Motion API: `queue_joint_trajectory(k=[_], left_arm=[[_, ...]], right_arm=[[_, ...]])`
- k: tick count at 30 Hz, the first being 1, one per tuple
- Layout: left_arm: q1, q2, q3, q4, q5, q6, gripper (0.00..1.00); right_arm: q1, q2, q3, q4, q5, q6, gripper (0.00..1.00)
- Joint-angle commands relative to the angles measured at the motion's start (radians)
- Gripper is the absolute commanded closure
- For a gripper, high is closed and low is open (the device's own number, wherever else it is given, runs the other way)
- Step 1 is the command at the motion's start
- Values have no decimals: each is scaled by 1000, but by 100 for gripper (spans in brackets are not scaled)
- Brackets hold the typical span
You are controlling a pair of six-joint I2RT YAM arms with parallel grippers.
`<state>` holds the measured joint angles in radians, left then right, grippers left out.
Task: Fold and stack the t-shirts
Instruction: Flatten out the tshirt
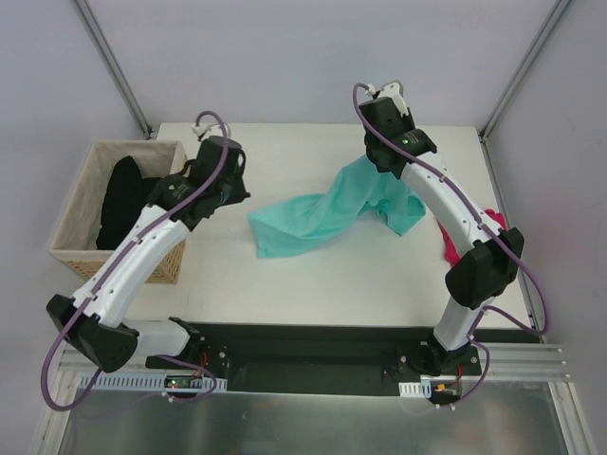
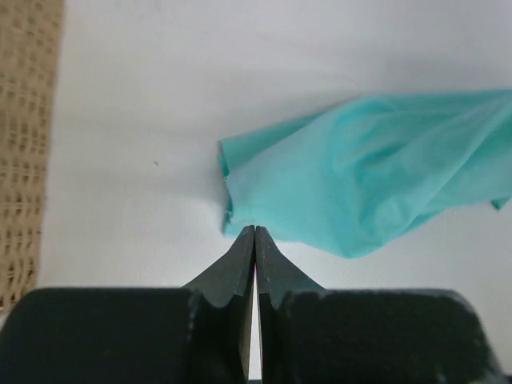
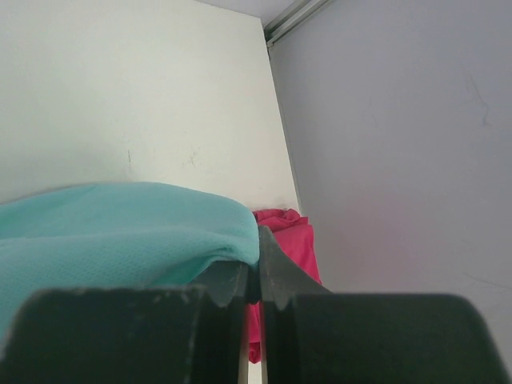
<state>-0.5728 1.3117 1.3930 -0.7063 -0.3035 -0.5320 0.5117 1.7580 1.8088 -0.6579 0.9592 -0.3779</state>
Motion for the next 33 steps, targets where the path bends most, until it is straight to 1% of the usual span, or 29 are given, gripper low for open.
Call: queue_joint_trajectory(k=[1, 5, 8, 11, 15, 20, 27, 33], left_arm=[[65, -95, 73, -114, -178, 35, 100], [109, -130, 113, -159, -227, 59, 100], [120, -141, 113, -171, -229, 72, 100], [122, -131, 92, -185, -195, 70, 100], [120, -129, 40, -190, -105, 41, 100], [120, -127, -3, -190, -49, 23, 100], [120, -106, -5, -191, -2, 32, 100], [117, -66, -9, -191, 79, 41, 100]], right_arm=[[-6, 6, 75, -8, 18, 14, 99], [-2, 31, 115, -25, 13, 22, 99], [5, 49, 130, -34, 13, 30, 99], [17, 63, 132, -32, 10, 33, 99], [24, 103, 144, -31, 7, 30, 99], [24, 161, 190, -19, 4, 11, 99], [16, 248, 238, 29, 0, -35, 99], [5, 282, 245, 64, -8, -55, 99]])
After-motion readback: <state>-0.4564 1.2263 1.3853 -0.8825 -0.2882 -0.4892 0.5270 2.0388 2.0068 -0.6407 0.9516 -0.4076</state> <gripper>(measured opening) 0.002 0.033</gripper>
